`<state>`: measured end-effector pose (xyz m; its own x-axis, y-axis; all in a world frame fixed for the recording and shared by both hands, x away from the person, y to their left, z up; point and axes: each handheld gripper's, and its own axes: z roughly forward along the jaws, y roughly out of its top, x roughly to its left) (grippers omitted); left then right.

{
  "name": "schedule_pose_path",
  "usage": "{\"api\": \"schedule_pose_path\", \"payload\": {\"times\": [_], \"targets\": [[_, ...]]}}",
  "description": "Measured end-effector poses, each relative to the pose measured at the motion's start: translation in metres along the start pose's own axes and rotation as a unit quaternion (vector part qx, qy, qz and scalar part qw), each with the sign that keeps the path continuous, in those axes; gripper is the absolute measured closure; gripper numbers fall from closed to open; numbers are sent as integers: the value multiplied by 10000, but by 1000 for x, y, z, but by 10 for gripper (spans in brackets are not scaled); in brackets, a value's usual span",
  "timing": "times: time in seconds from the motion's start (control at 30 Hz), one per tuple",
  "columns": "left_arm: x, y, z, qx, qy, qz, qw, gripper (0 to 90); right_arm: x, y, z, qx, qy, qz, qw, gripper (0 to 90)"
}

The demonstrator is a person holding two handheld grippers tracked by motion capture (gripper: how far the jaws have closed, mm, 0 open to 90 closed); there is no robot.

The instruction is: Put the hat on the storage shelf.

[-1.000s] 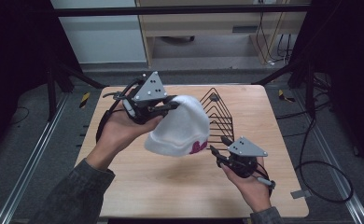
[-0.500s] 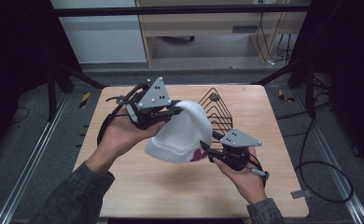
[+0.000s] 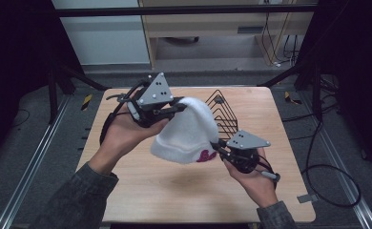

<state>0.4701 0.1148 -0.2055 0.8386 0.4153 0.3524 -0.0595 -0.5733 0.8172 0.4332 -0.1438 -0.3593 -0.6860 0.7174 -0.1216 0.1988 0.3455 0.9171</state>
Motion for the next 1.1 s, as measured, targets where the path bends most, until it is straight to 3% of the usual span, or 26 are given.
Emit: {"api": "schedule_pose_path", "payload": {"times": [0.23, 0.37, 0.57, 0.7, 0.93, 1.1], "targets": [[10, 8, 0, -253, 227, -150, 9993, 818, -18, 23, -25, -77, -224, -124, 9996, 829], [23, 17, 4, -372, 337, -241, 9984, 818, -30, 39, -32, -144, -367, -180, 9991, 829], [40, 24, 12, -567, 668, -363, 9955, 817, -46, 59, -35, -180, -430, -132, 9988, 830], [49, 26, 16, -574, 732, -436, 9947, 817, -52, 72, -30, -161, -466, -212, 9986, 830], [49, 27, 22, -458, 729, -319, 9958, 816, -59, 70, -26, -138, -469, -162, 9987, 830], [49, 29, 25, -526, 780, -297, 9951, 815, -64, 71, -27, -116, -489, -101, 9987, 830]]}}
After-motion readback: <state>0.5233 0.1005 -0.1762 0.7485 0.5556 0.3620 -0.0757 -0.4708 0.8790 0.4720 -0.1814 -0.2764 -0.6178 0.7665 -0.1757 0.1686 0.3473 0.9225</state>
